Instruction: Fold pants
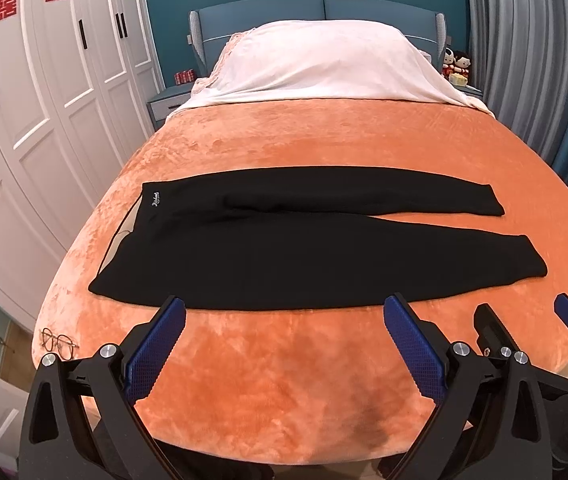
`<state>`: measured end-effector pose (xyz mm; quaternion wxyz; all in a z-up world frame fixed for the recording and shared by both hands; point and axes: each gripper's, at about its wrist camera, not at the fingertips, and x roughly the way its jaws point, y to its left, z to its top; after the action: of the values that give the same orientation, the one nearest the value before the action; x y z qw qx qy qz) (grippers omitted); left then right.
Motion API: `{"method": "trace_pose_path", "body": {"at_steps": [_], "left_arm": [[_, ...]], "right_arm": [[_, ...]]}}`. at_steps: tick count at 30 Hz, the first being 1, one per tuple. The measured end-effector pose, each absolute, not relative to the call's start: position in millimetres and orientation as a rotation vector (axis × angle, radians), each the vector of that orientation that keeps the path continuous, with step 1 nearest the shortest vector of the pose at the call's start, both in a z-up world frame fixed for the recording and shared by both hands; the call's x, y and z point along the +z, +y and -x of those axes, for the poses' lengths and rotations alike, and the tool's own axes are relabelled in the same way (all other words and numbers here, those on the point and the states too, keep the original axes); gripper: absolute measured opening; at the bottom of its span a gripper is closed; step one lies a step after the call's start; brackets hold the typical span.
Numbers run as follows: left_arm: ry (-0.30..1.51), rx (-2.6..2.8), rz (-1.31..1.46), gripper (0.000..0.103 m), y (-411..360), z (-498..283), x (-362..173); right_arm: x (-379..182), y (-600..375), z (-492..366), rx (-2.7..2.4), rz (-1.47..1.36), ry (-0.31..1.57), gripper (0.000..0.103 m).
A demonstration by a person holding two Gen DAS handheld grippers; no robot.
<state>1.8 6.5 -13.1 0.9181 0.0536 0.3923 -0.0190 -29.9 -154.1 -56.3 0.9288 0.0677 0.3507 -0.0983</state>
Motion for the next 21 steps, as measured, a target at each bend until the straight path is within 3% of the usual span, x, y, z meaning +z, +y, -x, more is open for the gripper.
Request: {"method": "trace_pose_path", "body": {"at_steps": [21], "left_arm": [[0.808, -0.036, -0.113, 0.098, 6.6, -1.0, -13.3]], "right_arm": [[-57.4, -154.2, 29.3, -0.2, -0.138, 0.722, 0.098]]}}
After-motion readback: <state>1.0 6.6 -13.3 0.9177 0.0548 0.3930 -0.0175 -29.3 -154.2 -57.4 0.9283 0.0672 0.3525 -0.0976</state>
